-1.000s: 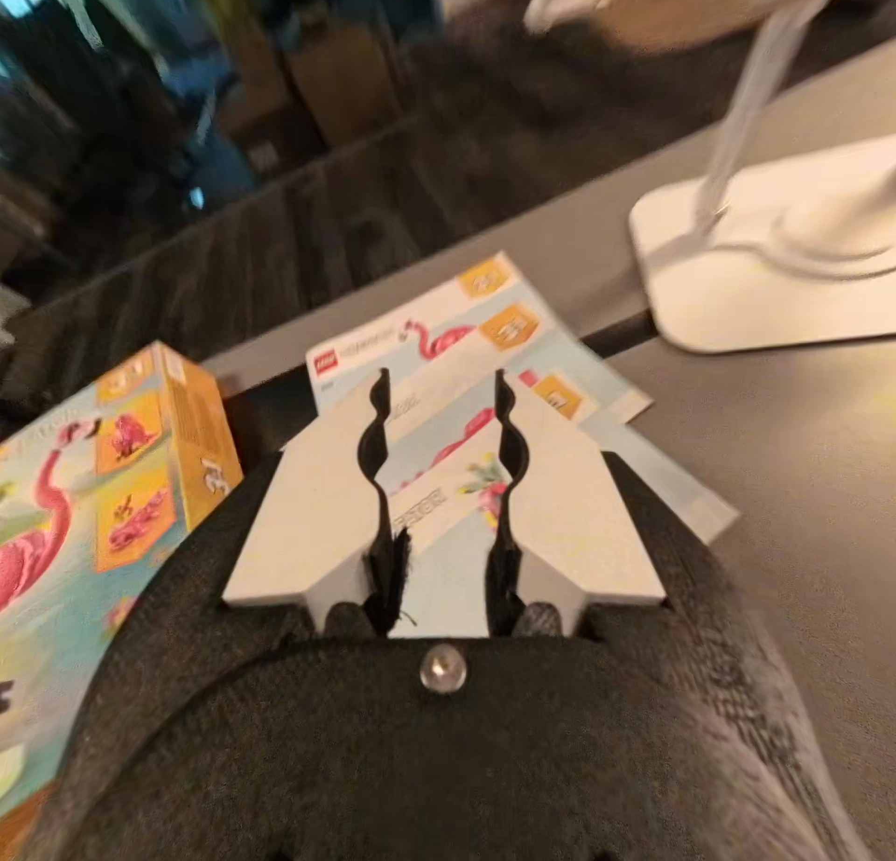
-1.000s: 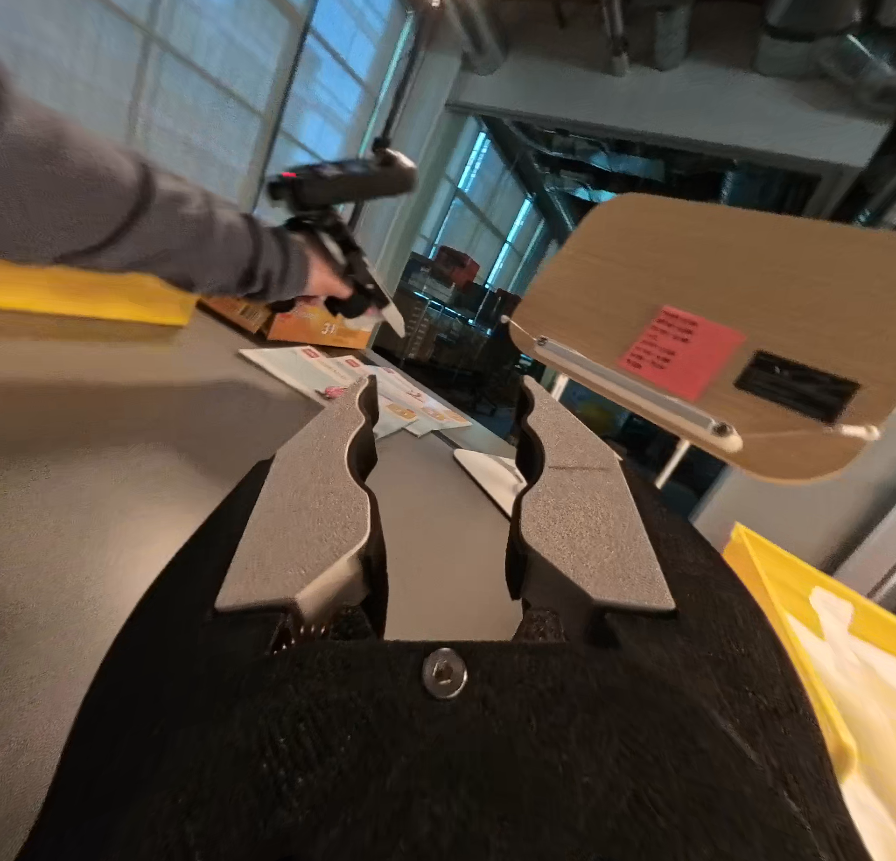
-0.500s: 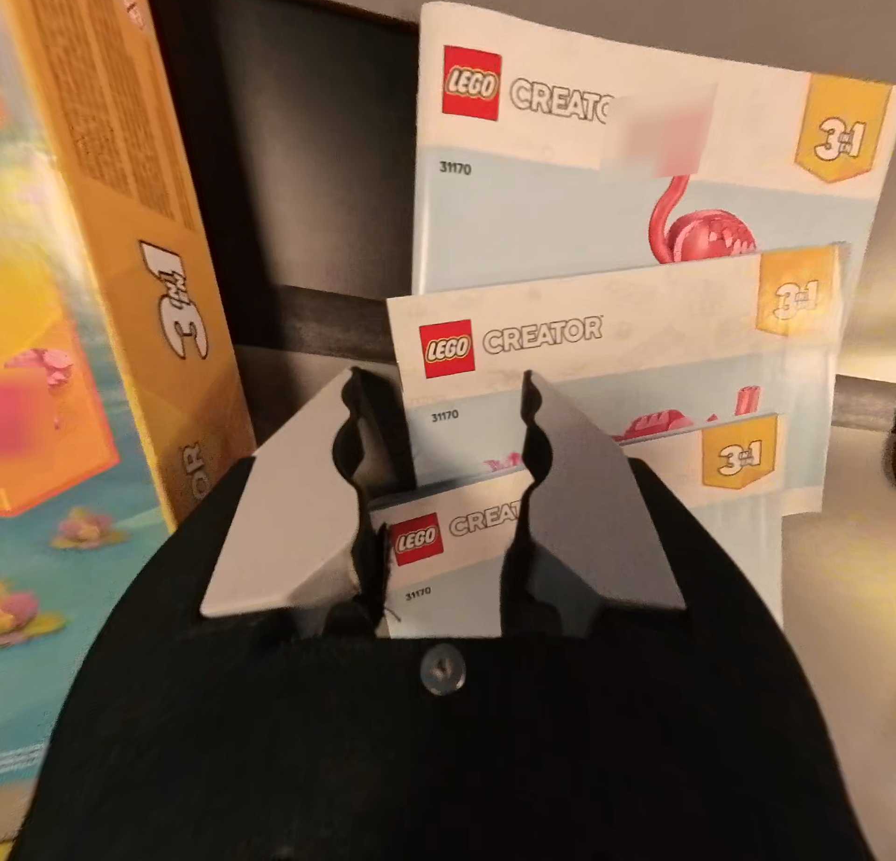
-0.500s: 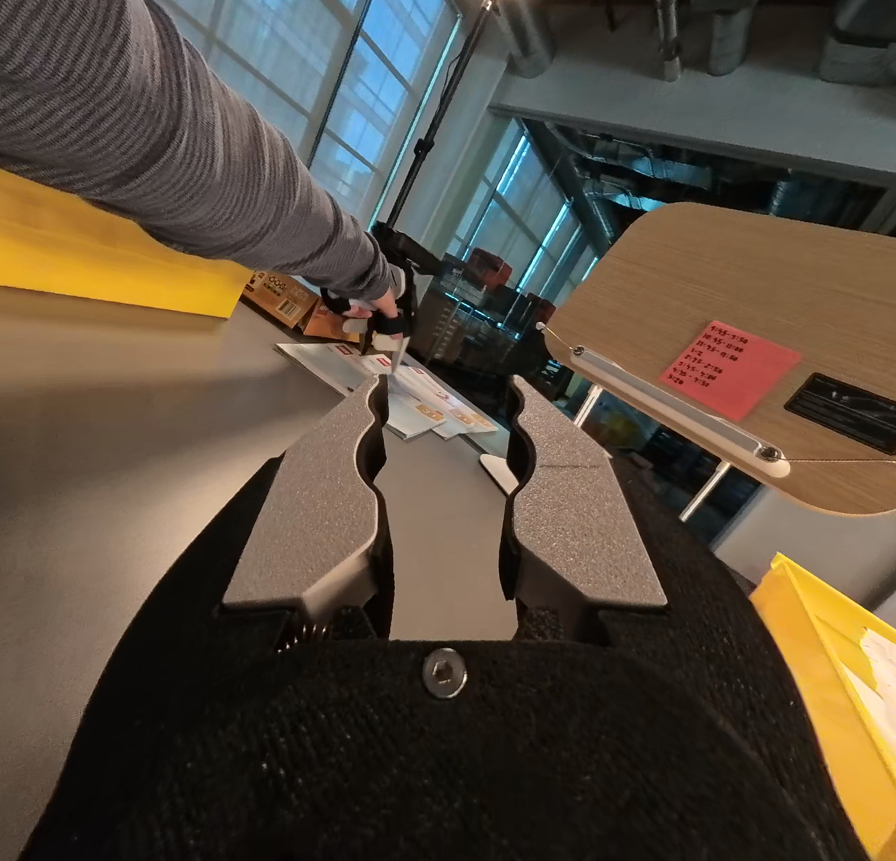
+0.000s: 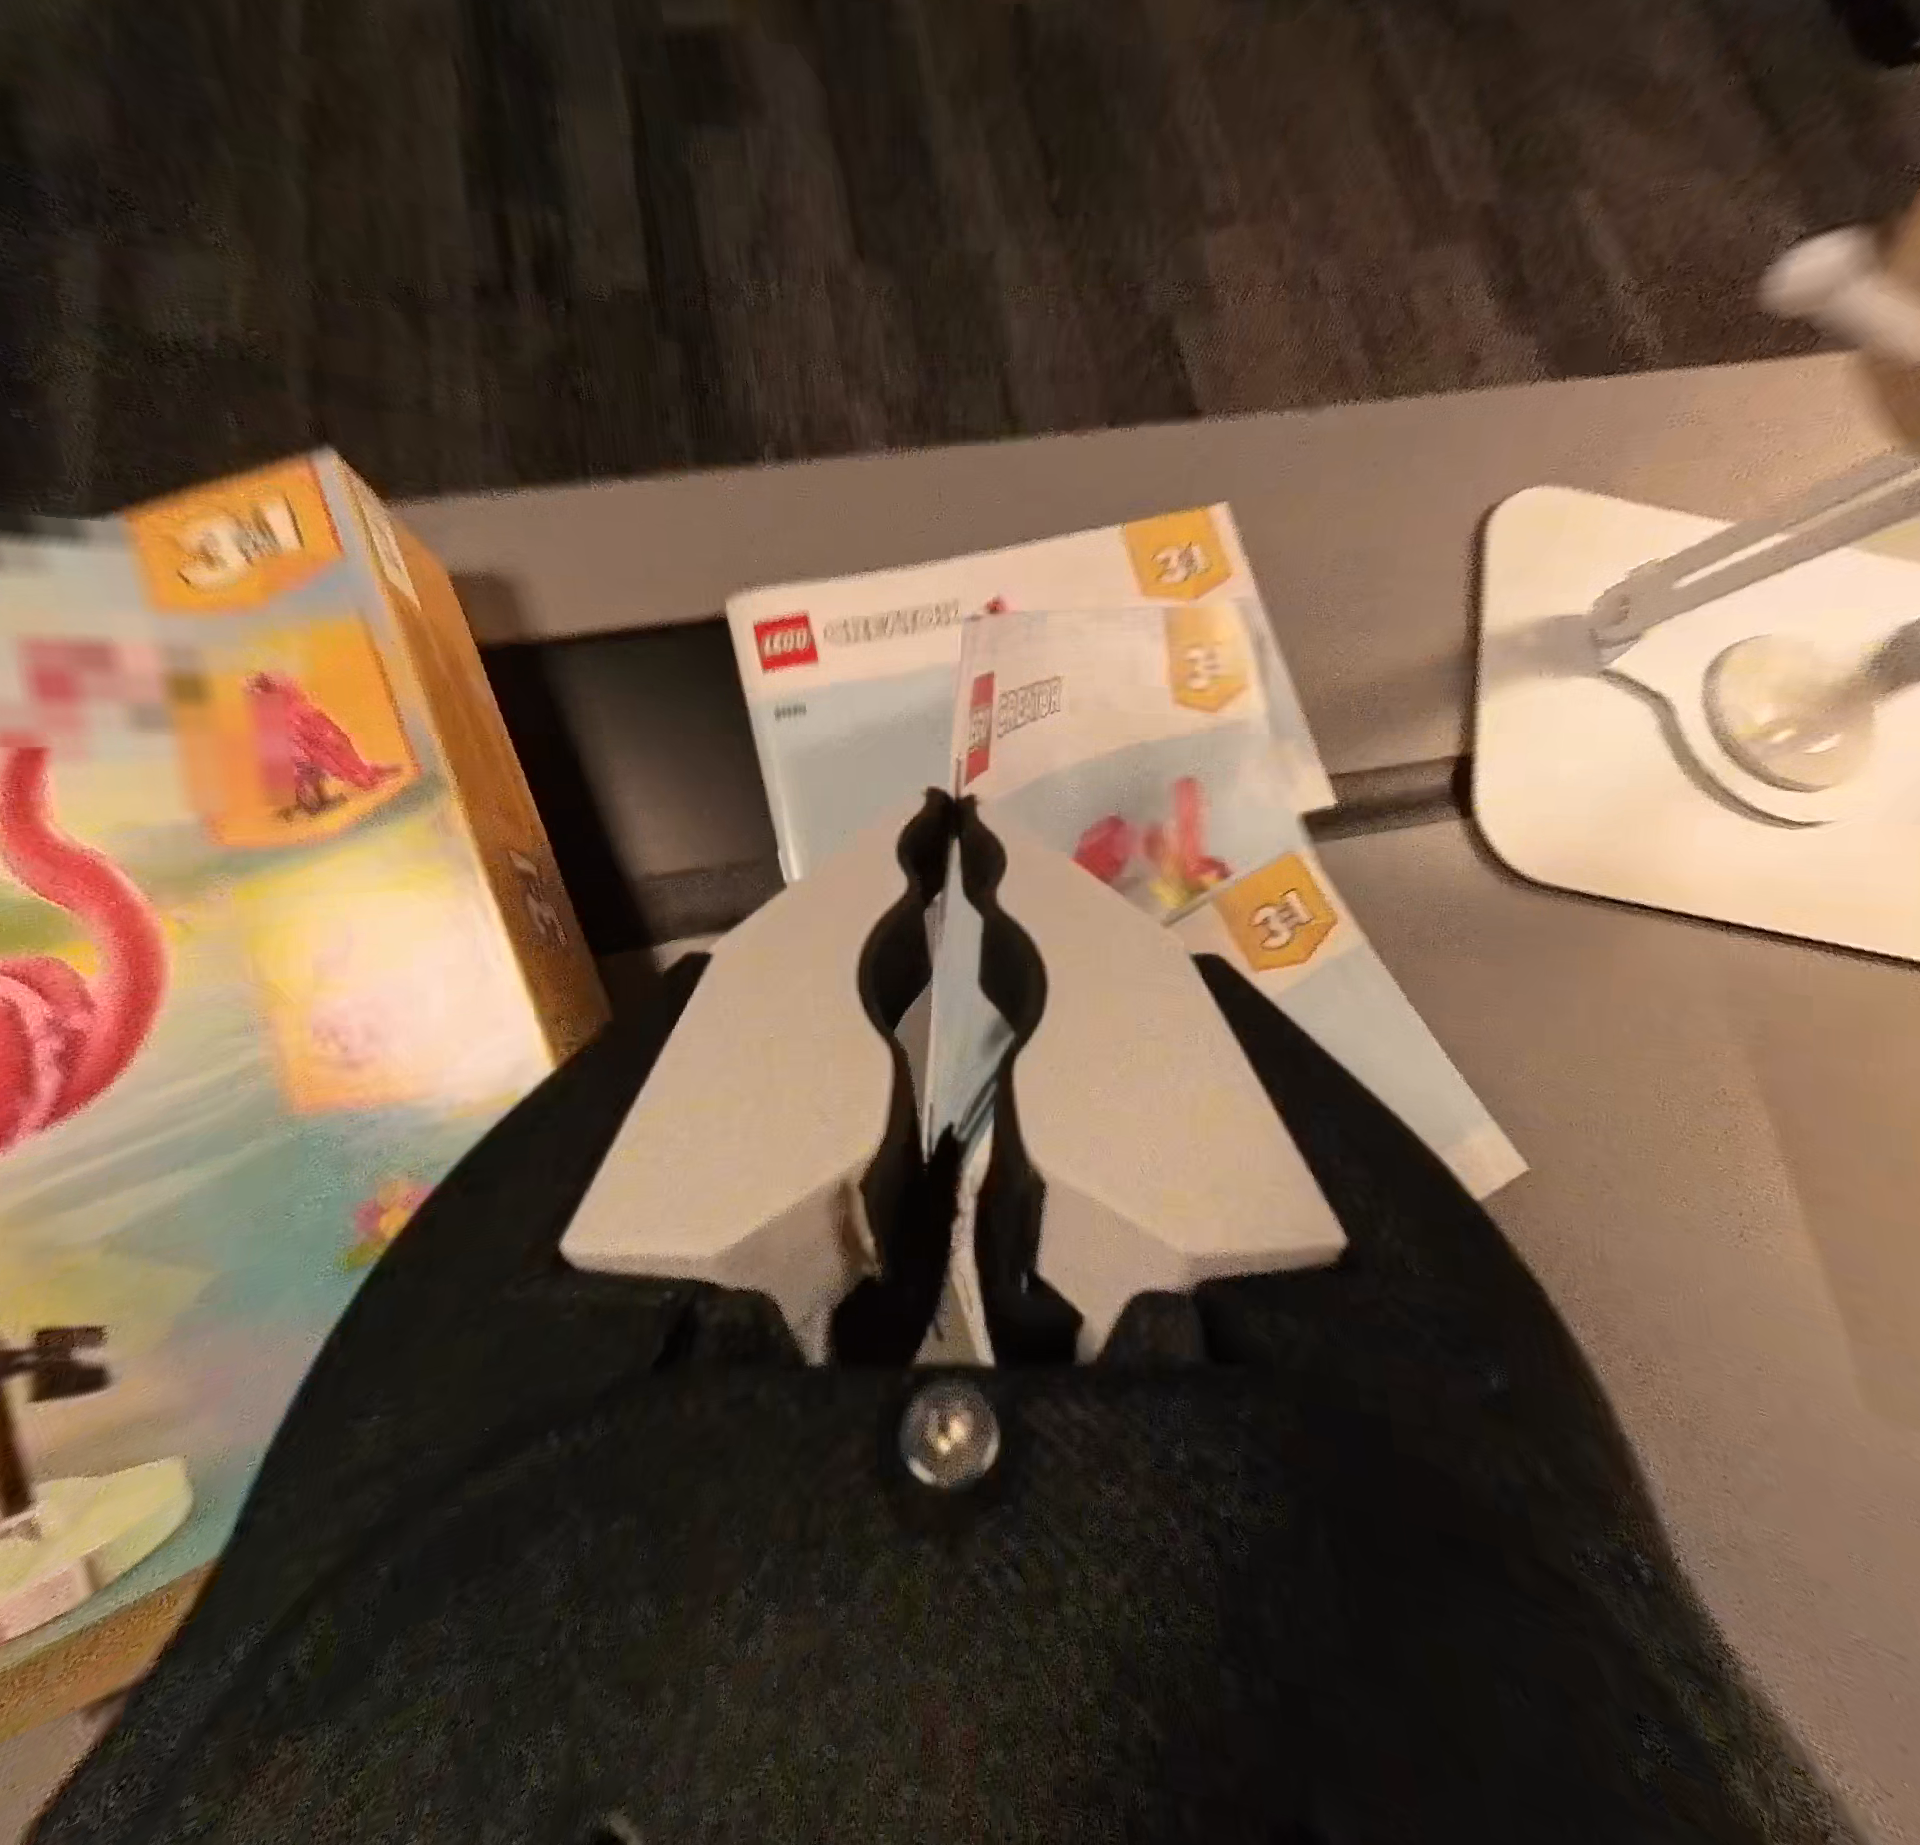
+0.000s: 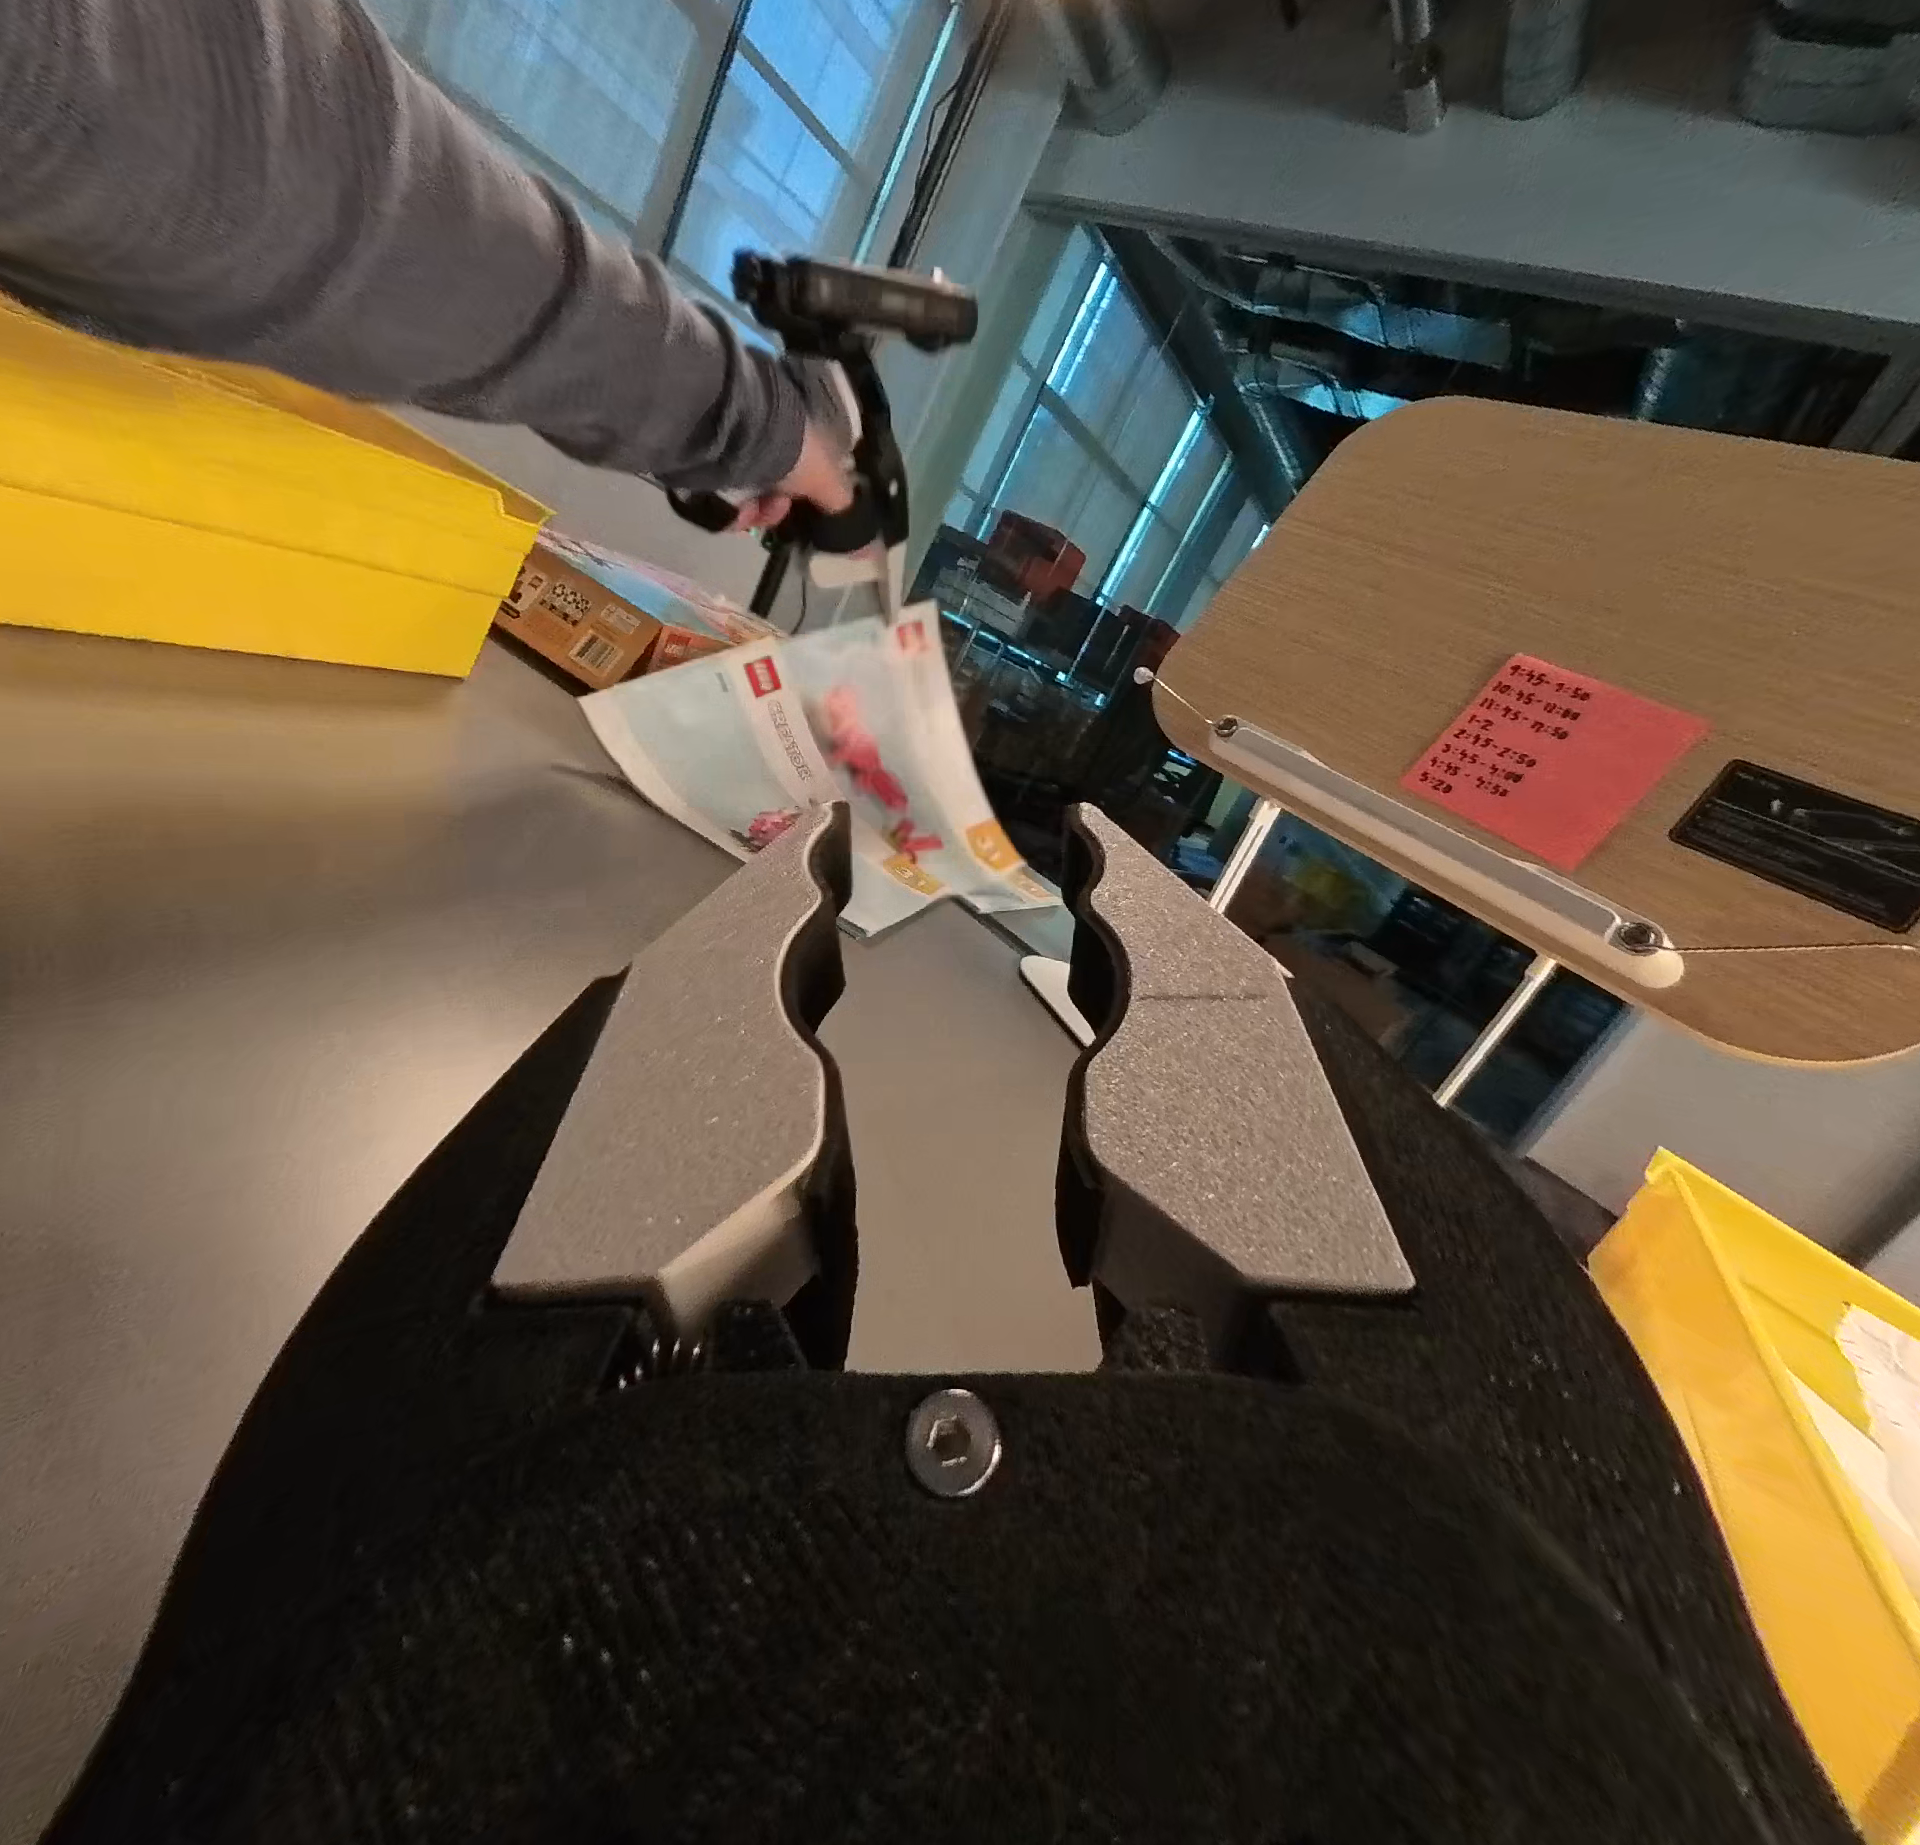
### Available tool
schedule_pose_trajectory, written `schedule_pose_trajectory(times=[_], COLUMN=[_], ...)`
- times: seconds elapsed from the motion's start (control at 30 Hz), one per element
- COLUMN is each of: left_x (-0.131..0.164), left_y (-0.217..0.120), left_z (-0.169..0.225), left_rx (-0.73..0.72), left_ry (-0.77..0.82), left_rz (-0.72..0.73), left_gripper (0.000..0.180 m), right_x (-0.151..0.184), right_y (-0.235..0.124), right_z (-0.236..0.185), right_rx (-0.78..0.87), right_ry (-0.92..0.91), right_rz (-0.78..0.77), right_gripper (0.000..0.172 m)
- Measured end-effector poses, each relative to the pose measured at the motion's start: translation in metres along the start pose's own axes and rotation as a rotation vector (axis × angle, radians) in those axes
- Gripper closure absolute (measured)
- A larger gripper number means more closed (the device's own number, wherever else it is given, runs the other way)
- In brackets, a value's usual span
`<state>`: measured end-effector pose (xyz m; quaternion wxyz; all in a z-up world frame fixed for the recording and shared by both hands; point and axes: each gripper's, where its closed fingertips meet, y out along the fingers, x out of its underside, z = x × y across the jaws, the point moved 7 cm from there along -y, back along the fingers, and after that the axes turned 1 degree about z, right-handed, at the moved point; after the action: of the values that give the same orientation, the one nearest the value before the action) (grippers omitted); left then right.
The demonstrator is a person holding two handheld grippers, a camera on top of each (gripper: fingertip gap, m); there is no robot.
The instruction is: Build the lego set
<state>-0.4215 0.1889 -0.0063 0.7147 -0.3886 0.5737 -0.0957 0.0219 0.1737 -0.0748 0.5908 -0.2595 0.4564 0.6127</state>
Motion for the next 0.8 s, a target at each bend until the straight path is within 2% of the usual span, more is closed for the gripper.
schedule_pose_trajectory(times=[0.13,0.23,0.33,0.47,0.53,0.63,0.7,0.8], left_x=[-0.03,-0.035,-0.019,0.024,0.052,0.106,0.15,0.197], left_y=[-0.063,-0.11,-0.15,-0.181,-0.178,-0.128,-0.097,-0.079], left_z=[0.038,0.075,0.116,0.158,0.164,0.151,0.152,0.155], left_rx=[0.035,0.118,0.271,0.606,0.779,0.901,0.877,0.701], left_ry=[0.134,0.196,0.162,-0.082,-0.268,-0.58,-0.664,-0.603], left_rz=[0.206,0.307,0.391,0.484,0.495,0.362,0.233,0.188], left_gripper=[0.18,0.18,0.18,0.18,0.18,0.18,0.18,0.178], right_x=[0.001,0.001,0.0,-0.002,-0.003,-0.002,-0.001,-0.001], right_y=[0.0,0.0,-0.003,-0.013,-0.02,-0.028,-0.032,-0.035], right_z=[0.0,0.002,0.011,0.029,0.039,0.052,0.057,0.059], right_rx=[0.001,0.018,0.078,0.194,0.264,0.336,0.36,0.371], right_ry=[-0.006,-0.008,0.027,0.092,0.105,0.122,0.133,0.128], right_rz=[-0.014,-0.01,0.005,0.046,0.066,0.07,0.067,0.062], right_gripper=[0.143,0.144,0.144,0.145,0.145,0.145,0.145,0.145])
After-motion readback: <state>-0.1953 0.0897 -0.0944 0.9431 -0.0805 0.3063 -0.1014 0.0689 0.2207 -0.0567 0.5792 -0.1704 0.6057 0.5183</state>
